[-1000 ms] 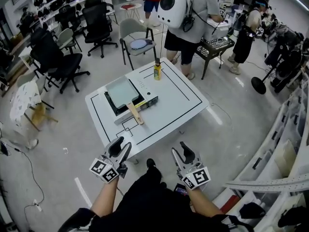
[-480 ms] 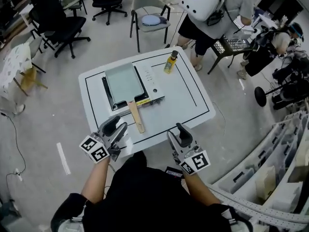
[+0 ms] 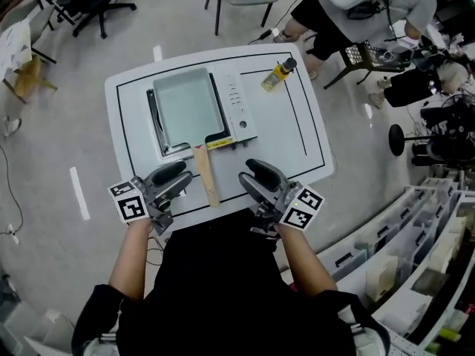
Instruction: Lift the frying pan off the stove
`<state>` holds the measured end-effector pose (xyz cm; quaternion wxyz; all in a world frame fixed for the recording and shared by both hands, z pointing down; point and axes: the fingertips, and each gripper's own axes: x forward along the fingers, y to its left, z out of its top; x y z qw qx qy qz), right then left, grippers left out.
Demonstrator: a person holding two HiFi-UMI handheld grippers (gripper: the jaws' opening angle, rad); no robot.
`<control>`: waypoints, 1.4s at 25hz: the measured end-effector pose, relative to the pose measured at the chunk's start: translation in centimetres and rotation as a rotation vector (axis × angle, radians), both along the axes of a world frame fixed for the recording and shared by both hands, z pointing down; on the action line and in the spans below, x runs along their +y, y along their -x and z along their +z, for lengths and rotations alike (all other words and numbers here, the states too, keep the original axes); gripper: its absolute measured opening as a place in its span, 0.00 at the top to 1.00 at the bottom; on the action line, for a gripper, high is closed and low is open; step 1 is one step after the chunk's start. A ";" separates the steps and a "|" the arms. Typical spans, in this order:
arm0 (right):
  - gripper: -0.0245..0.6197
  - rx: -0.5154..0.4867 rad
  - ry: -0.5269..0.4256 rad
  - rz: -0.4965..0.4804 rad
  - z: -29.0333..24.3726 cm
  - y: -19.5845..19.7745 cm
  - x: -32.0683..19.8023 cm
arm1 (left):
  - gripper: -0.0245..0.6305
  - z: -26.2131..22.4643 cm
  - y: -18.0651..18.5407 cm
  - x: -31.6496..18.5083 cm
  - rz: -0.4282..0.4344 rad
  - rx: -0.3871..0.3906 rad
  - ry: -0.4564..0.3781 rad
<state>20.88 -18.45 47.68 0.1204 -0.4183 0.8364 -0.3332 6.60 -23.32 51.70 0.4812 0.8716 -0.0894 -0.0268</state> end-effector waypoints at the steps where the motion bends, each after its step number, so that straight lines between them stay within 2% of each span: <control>1: 0.67 -0.068 0.053 -0.036 0.7 0.1 -0.4 | 0.64 0.5 -0.2 0.0 0.019 0.009 0.032; 4: 0.67 -0.290 0.189 -0.139 2.4 0.1 -1.5 | 0.63 2.3 -0.8 0.2 0.092 0.011 0.107; 6: 0.67 -0.382 0.255 -0.195 3.4 -0.1 -2.1 | 0.62 3.2 -1.1 0.6 0.120 0.035 0.180; 9: 0.64 -0.419 0.367 -0.309 5.3 1.1 -2.3 | 0.60 4.3 -1.1 1.2 0.134 0.079 0.306; 12: 0.63 -0.472 0.490 -0.415 6.9 3.0 -2.0 | 0.60 5.5 -1.1 0.7 0.108 0.115 0.401; 14: 0.62 -0.506 0.567 -0.455 7.7 4.2 -1.6 | 0.60 5.6 -1.3 0.3 0.099 0.143 0.435; 17: 0.61 -0.575 0.656 -0.526 7.7 6.5 -1.0 | 0.59 4.9 -2.0 -0.4 0.119 0.167 0.428; 21: 0.61 -0.598 0.695 -0.611 7.6 8.7 -0.3 | 0.58 4.2 -3.6 -1.2 0.136 0.244 0.461; 27: 0.61 -0.639 0.718 -0.639 7.8 10.5 -0.8 | 0.59 3.7 -5.7 -1.9 0.140 0.306 0.486; 31: 0.62 -0.630 0.716 -0.655 7.7 10.7 -1.3 | 0.59 3.9 -6.6 -2.1 0.148 0.312 0.505; 35: 0.65 -0.616 0.722 -0.671 7.6 10.8 -1.5 | 0.62 5.1 -6.3 -2.0 0.147 0.273 0.548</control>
